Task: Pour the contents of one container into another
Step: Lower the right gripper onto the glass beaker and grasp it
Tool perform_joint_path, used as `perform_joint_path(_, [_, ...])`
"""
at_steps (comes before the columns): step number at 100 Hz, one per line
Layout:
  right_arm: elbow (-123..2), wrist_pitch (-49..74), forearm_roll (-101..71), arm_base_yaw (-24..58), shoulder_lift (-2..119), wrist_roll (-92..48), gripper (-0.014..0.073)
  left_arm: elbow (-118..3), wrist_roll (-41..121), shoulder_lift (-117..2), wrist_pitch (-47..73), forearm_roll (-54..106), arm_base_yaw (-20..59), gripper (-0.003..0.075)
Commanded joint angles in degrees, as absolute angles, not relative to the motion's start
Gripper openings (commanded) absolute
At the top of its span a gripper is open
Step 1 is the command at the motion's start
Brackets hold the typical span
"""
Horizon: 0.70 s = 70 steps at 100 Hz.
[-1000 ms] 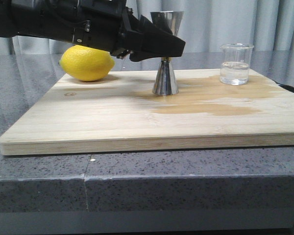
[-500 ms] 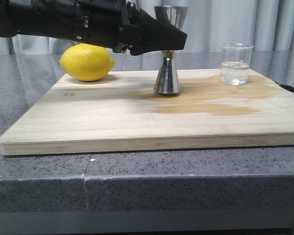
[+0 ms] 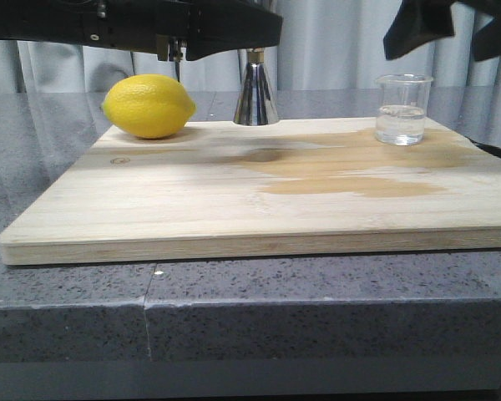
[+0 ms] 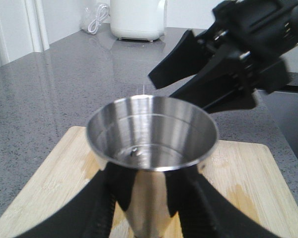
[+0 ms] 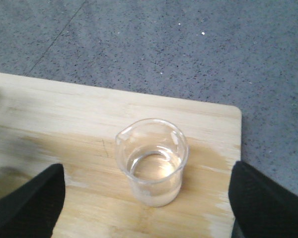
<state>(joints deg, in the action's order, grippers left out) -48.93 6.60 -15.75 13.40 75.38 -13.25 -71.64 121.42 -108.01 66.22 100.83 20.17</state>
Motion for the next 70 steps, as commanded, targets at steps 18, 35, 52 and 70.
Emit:
perform_joint_path(18, [-46.89, -6.65, -16.91, 16.64, 78.17, -13.65, 0.0601, -73.5, 120.71, -104.57, 71.6, 105.52, 20.11, 0.0208])
perform_joint_path(35, [-46.89, -11.6, -16.99, 17.1, 81.19, -11.2, 0.0601, -73.5, 120.71, -104.57, 71.37, 105.52, 20.11, 0.0207])
perform_joint_path(52, [-46.89, -16.0, -16.99, 17.1, 83.77, -8.74, 0.0601, -73.5, 120.71, -104.57, 71.37, 105.52, 20.11, 0.0208])
perform_joint_path(70, [-46.89, -17.7, -16.36, 17.1, 85.65, -8.34, 0.0601, -73.5, 120.71, -104.57, 71.14, 105.52, 20.11, 0.0208])
